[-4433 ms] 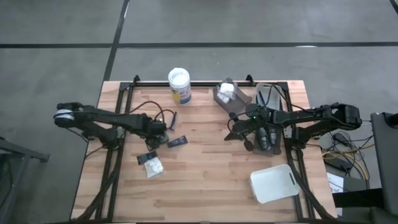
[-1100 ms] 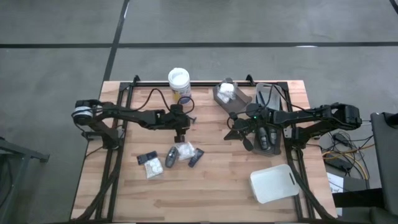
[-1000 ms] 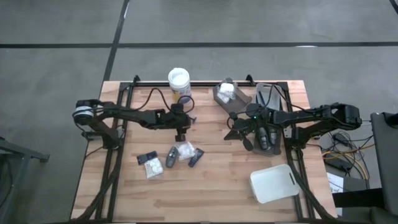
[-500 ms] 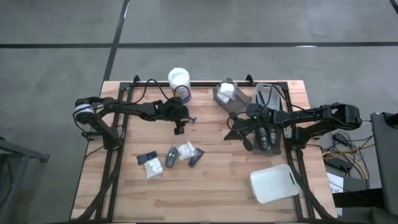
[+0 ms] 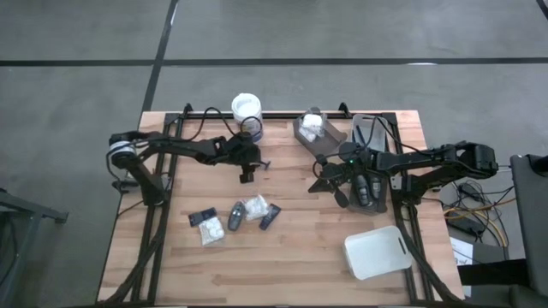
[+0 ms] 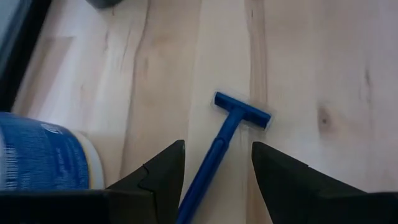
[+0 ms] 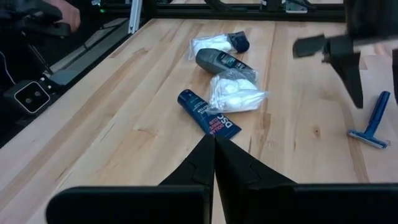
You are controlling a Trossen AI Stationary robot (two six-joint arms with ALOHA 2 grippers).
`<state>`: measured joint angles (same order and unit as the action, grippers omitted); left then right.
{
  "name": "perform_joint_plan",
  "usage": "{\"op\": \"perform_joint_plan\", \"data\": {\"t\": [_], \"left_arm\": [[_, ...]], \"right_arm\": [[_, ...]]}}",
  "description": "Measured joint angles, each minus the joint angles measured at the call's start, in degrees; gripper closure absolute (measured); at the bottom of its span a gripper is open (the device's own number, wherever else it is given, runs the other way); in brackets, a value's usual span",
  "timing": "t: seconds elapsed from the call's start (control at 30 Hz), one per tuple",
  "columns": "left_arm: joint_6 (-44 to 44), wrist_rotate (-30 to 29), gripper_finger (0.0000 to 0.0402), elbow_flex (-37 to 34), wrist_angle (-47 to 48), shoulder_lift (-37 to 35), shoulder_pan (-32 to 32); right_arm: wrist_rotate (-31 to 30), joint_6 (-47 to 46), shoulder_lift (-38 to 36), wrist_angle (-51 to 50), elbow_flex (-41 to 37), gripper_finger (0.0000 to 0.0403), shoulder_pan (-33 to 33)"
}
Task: Pick & Place Travel size toiletries
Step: Put the blue razor into the gray bin
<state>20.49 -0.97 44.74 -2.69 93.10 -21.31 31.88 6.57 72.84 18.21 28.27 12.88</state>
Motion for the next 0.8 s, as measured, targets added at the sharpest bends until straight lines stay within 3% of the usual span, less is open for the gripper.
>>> {"op": "perform_joint_plan", "data": {"t": [0.5,0.8], "left_arm": [[-1.71,2.05,0.0209,6.83,4.66,9.04,-0.60],[-5.74,3.39,0.0209,6.54,6.07,7.33,-0.11]], "right_arm": [[0.00,0.07,0.00,0.13,-0.15,0.0394,0.00],[0.00,0.07,0.00,0.06,-0.24,0.0394,0.00]]}}
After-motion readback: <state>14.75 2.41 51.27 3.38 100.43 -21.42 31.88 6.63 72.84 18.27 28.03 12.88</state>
